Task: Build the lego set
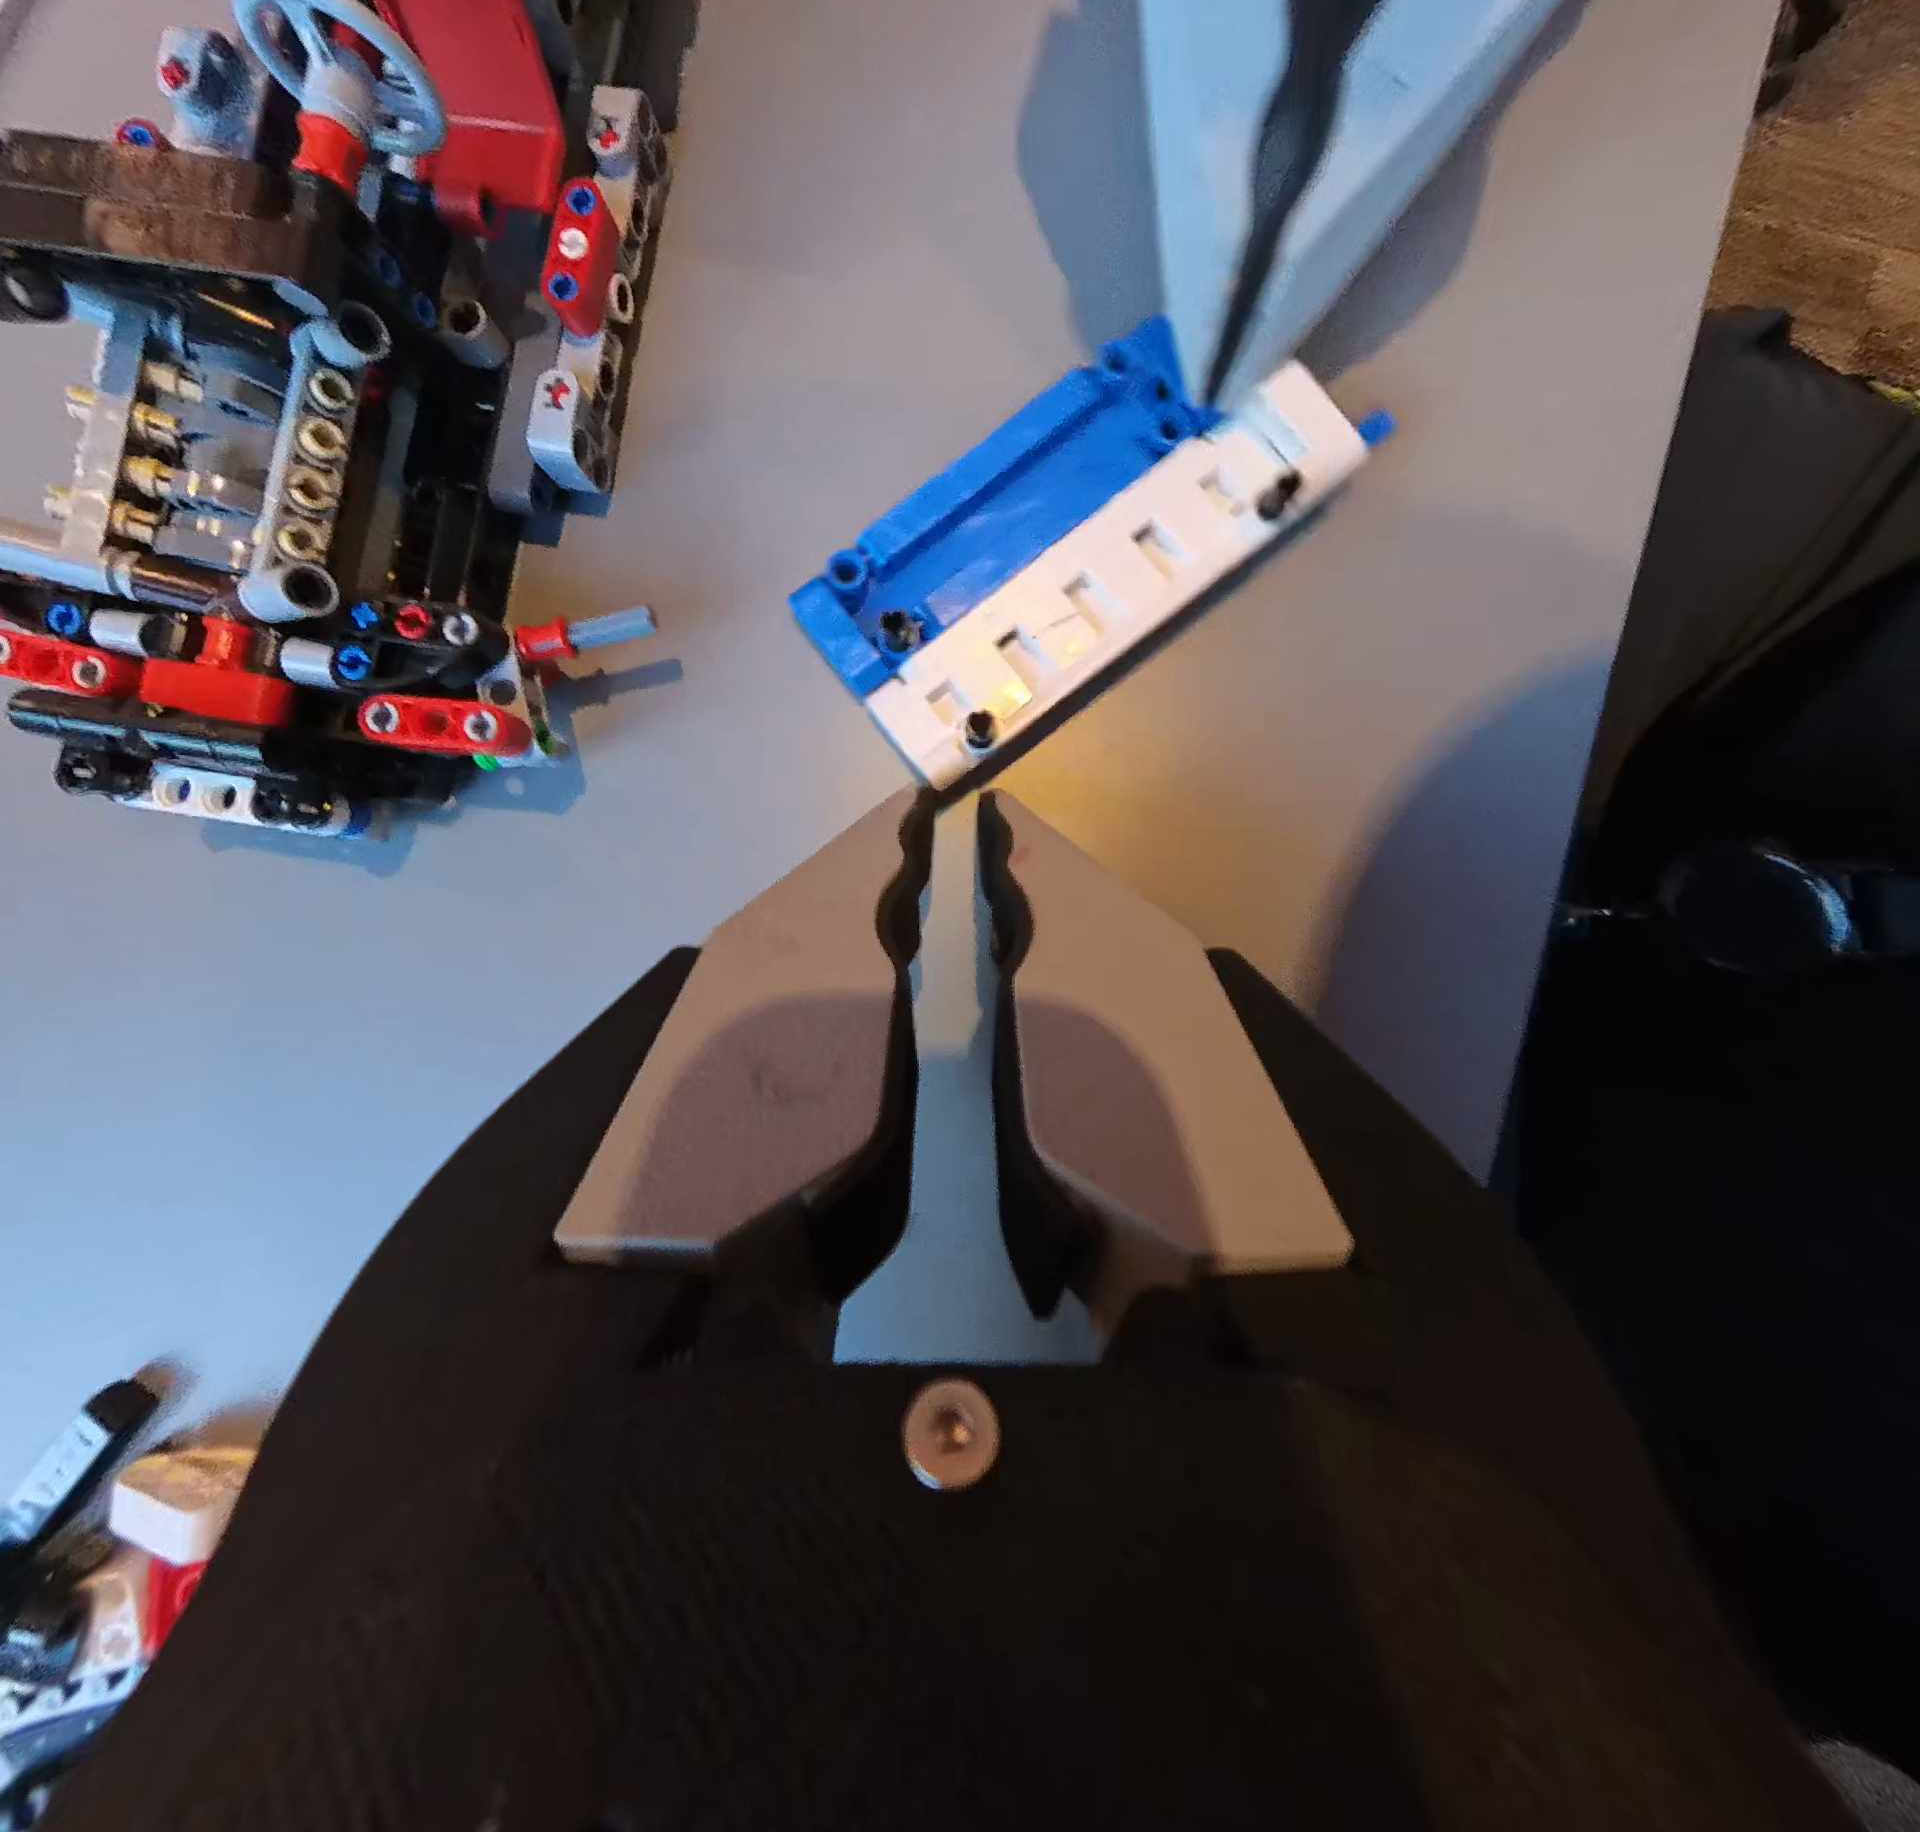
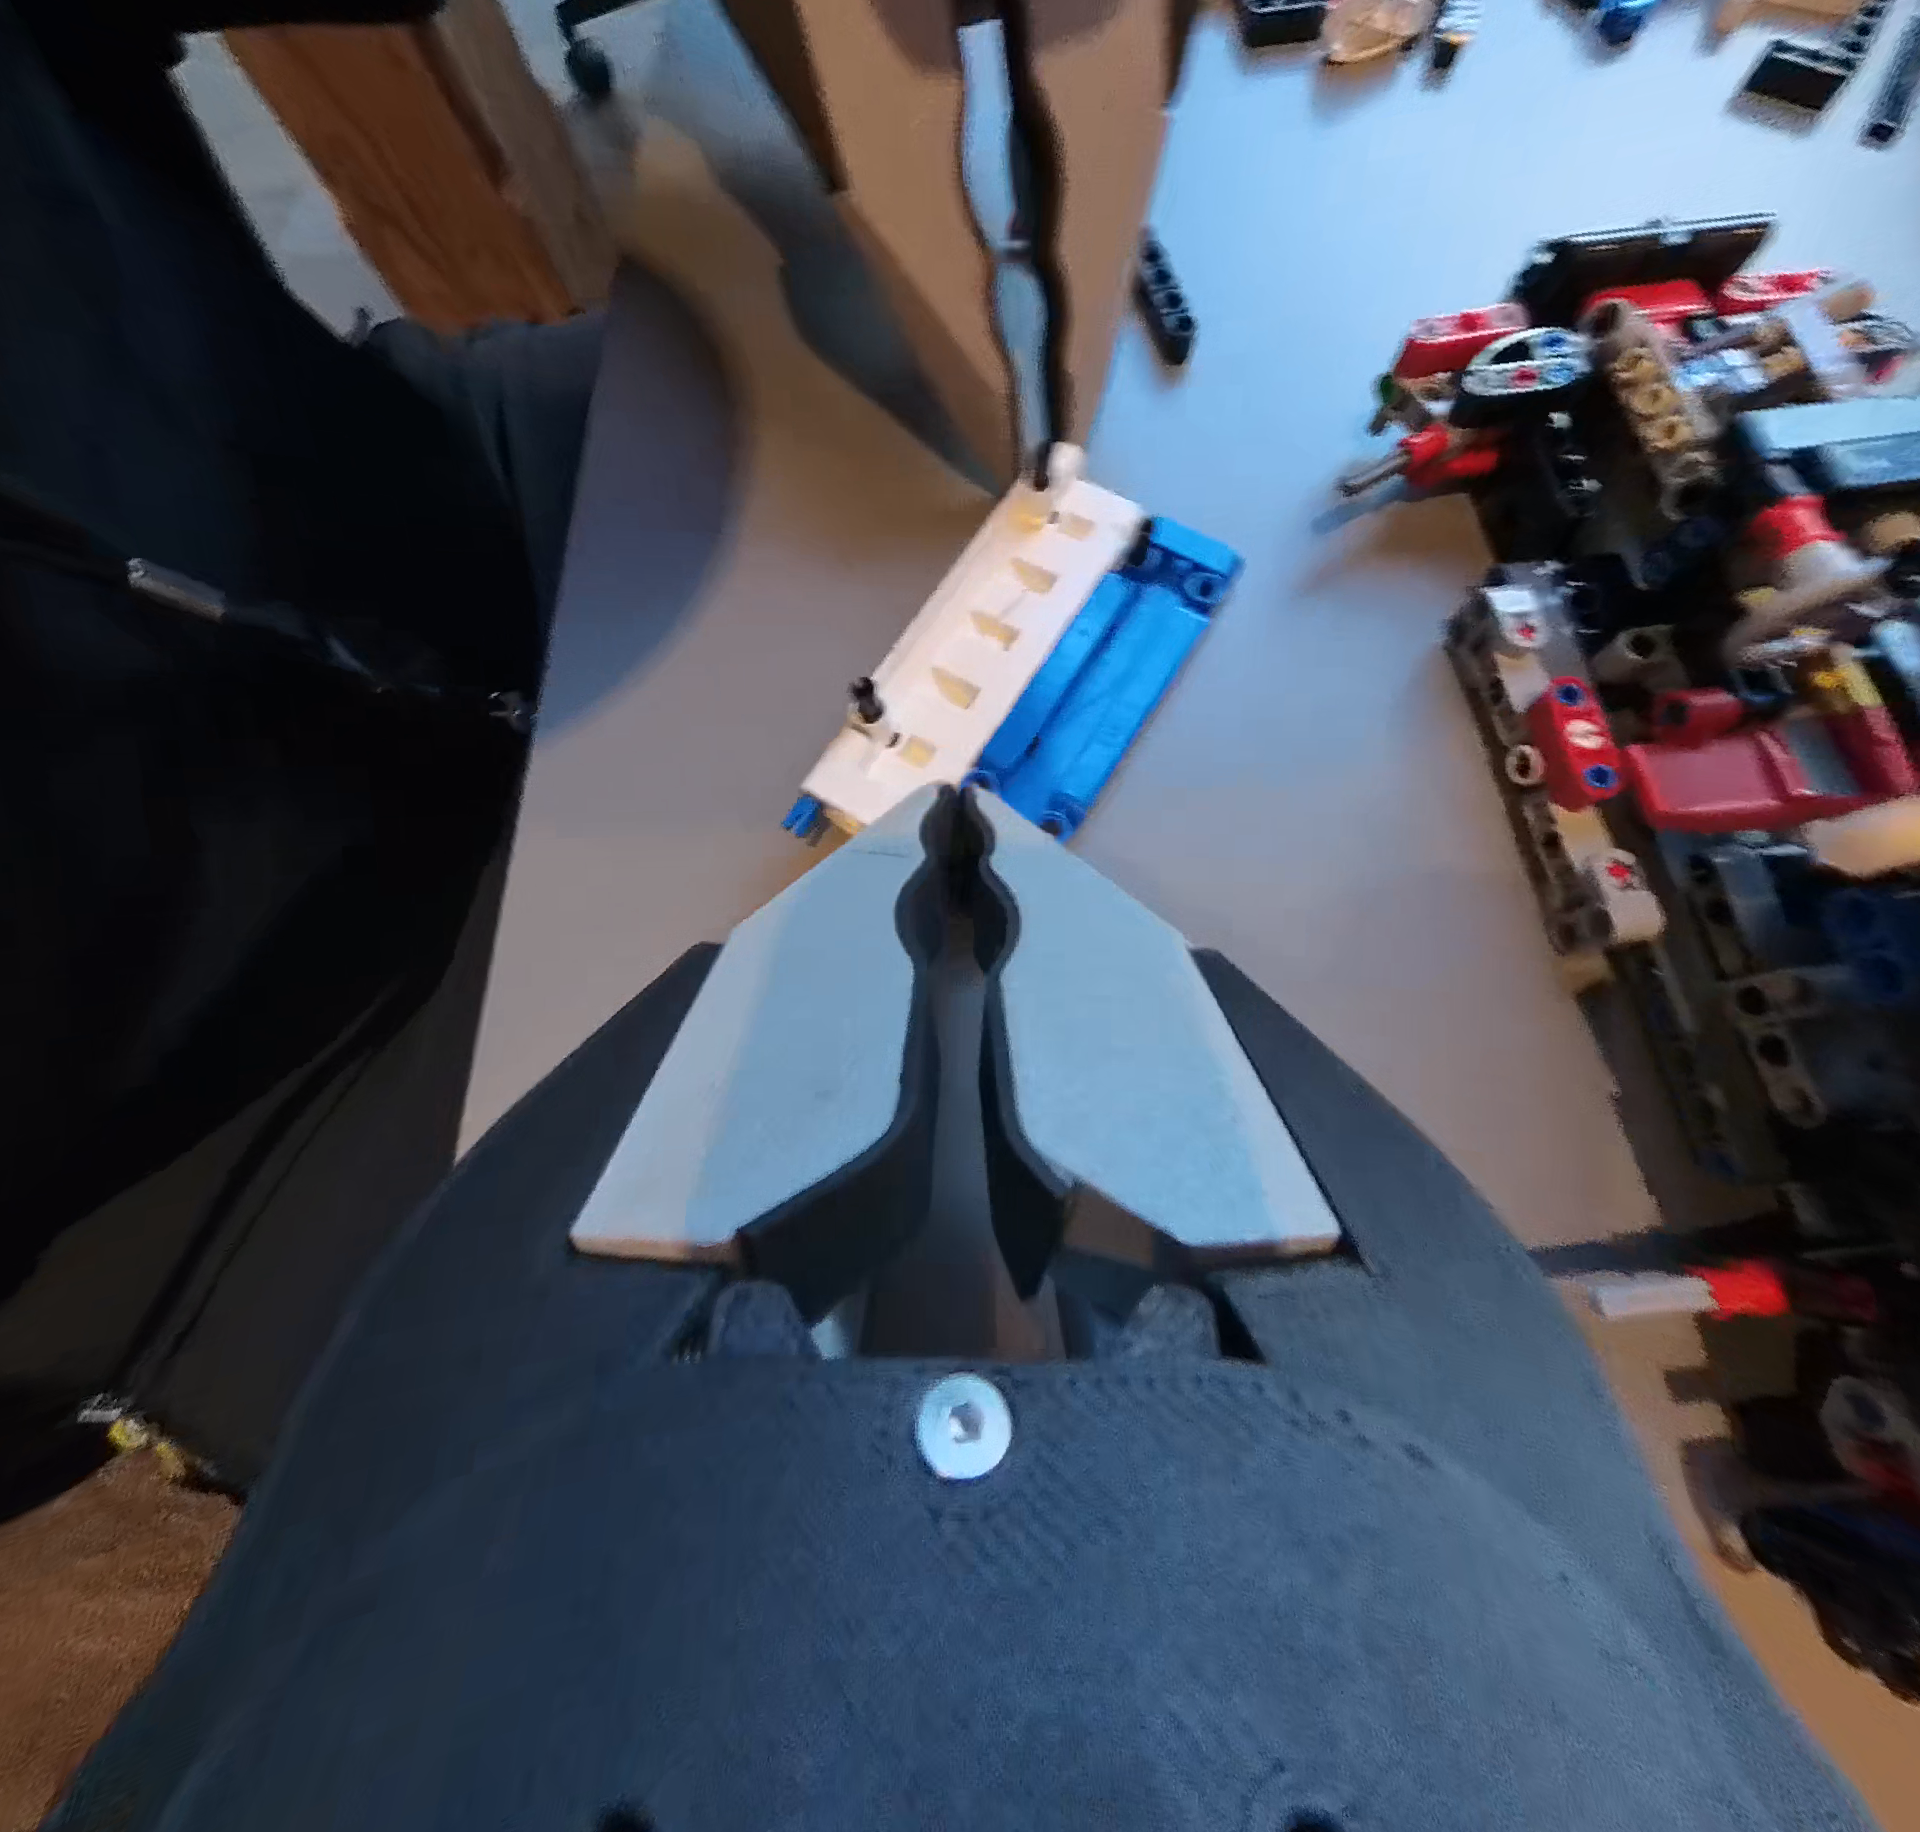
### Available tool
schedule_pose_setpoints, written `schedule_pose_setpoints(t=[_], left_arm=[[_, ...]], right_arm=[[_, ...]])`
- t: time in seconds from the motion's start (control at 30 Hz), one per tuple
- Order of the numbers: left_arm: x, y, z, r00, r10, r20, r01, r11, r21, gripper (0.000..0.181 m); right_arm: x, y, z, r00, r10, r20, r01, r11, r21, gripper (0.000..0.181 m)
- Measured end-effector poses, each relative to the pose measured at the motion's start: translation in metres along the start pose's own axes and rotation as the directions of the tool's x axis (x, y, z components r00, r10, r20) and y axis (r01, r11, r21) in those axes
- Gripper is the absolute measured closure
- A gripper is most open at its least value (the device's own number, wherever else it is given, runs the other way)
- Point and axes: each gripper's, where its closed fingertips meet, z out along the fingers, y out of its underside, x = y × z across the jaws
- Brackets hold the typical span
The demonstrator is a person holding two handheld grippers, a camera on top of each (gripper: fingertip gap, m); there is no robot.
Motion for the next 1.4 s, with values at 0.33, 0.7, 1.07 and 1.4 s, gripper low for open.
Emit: schedule_pose_setpoints(t=[0.33, 0.7, 1.07, 1.4], left_arm=[[-0.030, 0.010, -0.037, 0.995, -0.086, 0.052, 0.084, 0.996, 0.031, 0.169], [0.027, 0.000, 0.000, 0.994, 0.077, -0.078, -0.082, 0.994, -0.066, 0.181], [-0.022, 0.004, -0.021, 0.996, -0.030, 0.079, 0.032, 0.999, -0.032, 0.176], [-0.047, 0.051, -0.056, 0.982, -0.165, 0.091, 0.176, 0.976, -0.125, 0.162]], right_arm=[[-0.014, -0.038, -0.039, 0.989, 0.060, 0.136, -0.105, 0.932, 0.348, 0.181], [0.003, 0.023, -0.016, 0.993, 0.095, -0.069, -0.099, 0.994, -0.050, 0.181], [-0.031, -0.023, 0.014, 0.998, -0.031, 0.049, 0.028, 0.997, 0.067, 0.181], [0.008, -0.049, -0.043, 0.988, 0.156, 0.015, -0.147, 0.890, 0.432, 0.181]])
